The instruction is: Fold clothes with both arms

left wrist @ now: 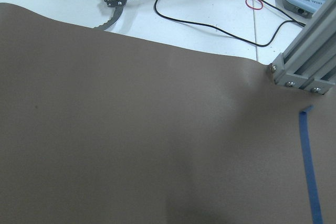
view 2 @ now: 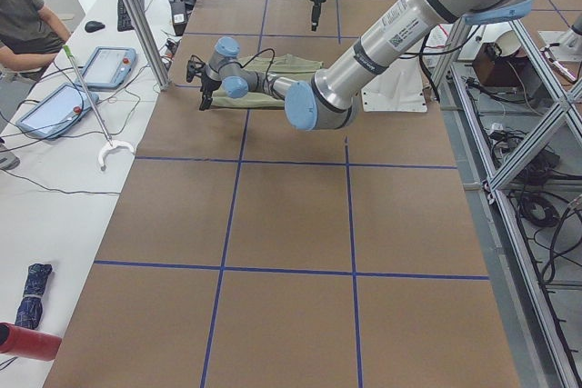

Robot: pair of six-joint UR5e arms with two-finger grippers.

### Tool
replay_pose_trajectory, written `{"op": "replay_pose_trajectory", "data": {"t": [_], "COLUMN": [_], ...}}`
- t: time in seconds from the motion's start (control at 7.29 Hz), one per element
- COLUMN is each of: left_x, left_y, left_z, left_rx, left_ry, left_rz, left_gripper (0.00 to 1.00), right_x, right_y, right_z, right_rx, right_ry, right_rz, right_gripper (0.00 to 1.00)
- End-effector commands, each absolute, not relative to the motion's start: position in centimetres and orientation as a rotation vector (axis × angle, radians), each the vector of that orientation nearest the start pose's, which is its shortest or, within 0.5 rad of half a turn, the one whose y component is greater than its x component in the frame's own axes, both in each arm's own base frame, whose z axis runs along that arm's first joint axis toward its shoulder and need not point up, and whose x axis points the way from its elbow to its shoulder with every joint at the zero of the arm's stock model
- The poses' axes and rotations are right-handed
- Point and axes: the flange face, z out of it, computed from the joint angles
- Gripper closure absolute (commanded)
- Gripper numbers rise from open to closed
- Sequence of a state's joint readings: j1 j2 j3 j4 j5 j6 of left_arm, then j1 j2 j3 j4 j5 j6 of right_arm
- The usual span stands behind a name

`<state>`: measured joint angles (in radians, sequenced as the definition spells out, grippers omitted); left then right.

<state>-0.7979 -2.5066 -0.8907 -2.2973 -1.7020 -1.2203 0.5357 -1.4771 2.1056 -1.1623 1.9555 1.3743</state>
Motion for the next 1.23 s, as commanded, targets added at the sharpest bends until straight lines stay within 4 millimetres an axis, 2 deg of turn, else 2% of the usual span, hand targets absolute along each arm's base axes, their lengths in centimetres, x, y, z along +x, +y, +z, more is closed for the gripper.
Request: {"op": "replay_pose_trajectory", "data": {"t": [0.0,0.14,0.27,0.41,0.55,0.69,0.82,0.96,1.1], "left_x": [48.5,46.7,44.8,43.3,43.4,43.4,44.3,44.8,44.9], "left_y": [-66.8,-64.8,-61.6,-58.2,-52.7,-48.9,-47.4,-46.9,-46.7], "left_z": [31.8,31.5,30.0,28.5,26.7,24.4,23.7,23.9,24.3], "left_rx": [0.421,0.426,0.37,0.339,0.303,0.267,0.232,0.223,0.217], "left_ry": [0.874,0.885,0.893,0.908,0.915,0.92,0.927,0.926,0.921], "left_rz": [-0.279,-0.273,-0.247,-0.226,-0.183,-0.166,-0.183,-0.181,-0.179], "left_gripper": [0.0,0.0,0.0,0.0,0.0,0.0,0.0,0.0,0.0], "right_x": [-42.0,-45.8,-48.6,-50.3,-52.2,-53.5,-54.7,-55.8,-56.2], "right_y": [-35.4,-36.0,-36.2,-35.3,-33.7,-32.0,-30.2,-28.2,-27.5], "right_z": [27.6,25.5,24.7,24.9,25.4,25.7,26.1,26.5,26.5], "right_rx": [0.133,0.183,0.245,0.294,0.337,0.36,0.38,0.424,0.466], "right_ry": [-0.975,-0.945,-0.915,-0.884,-0.849,-0.832,-0.815,-0.789,-0.767], "right_rz": [-0.028,-0.076,-0.126,-0.194,-0.219,-0.267,-0.287,-0.307,-0.351], "right_gripper": [0.0,0.0,0.0,0.0,0.0,0.0,0.1,0.29,0.41]}}
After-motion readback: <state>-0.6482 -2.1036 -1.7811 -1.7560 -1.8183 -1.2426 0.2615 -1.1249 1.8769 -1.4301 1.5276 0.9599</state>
